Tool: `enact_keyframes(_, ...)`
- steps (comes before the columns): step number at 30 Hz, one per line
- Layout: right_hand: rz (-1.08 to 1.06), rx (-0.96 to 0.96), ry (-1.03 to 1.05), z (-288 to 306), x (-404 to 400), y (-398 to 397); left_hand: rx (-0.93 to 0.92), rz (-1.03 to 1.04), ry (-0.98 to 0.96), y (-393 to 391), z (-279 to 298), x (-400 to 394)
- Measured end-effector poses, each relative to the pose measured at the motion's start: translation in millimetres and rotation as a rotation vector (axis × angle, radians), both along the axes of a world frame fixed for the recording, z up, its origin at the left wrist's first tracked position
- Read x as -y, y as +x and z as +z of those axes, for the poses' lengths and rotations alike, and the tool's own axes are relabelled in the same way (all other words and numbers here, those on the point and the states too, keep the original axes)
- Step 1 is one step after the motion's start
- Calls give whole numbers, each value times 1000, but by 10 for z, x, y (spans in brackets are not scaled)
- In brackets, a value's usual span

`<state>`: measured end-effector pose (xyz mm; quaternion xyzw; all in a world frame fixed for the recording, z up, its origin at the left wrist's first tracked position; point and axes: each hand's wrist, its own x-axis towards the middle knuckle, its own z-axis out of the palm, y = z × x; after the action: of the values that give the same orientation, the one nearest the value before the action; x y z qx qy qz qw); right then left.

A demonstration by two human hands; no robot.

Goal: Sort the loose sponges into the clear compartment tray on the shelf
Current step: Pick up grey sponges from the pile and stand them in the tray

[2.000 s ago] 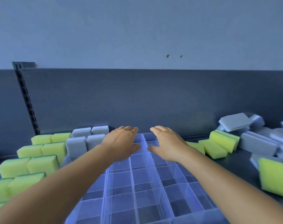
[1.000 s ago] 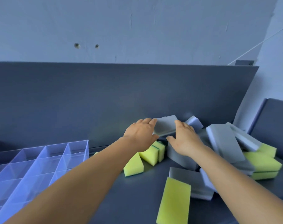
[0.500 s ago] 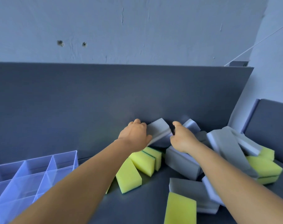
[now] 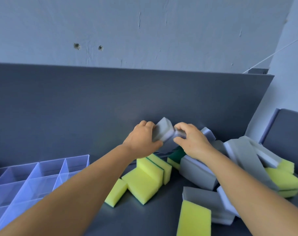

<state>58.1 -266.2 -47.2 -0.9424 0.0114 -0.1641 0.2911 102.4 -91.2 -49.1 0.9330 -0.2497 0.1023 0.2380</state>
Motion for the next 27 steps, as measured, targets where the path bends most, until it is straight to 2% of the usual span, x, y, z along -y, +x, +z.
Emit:
enact_keyframes(4, 73, 130, 27, 162, -92, -128, -46, -4, -127, -137, 188, -135)
enact_keyframes(8, 107, 177, 12, 272, -212, -245, -44, -15, -192, -309, 295, -352)
enact_keyframes(15, 230, 194, 88, 273, -684, -378, 0, 139, -184, -797, 318, -859)
enact_keyframes(22, 497, 101, 113, 374, -1459, -564, 69, 257, -160, -1186, 379, -1465)
enact_keyframes(27, 723, -36, 126, 445, -1994, -727, 101, 343, -105, -1411, 389, -2094)
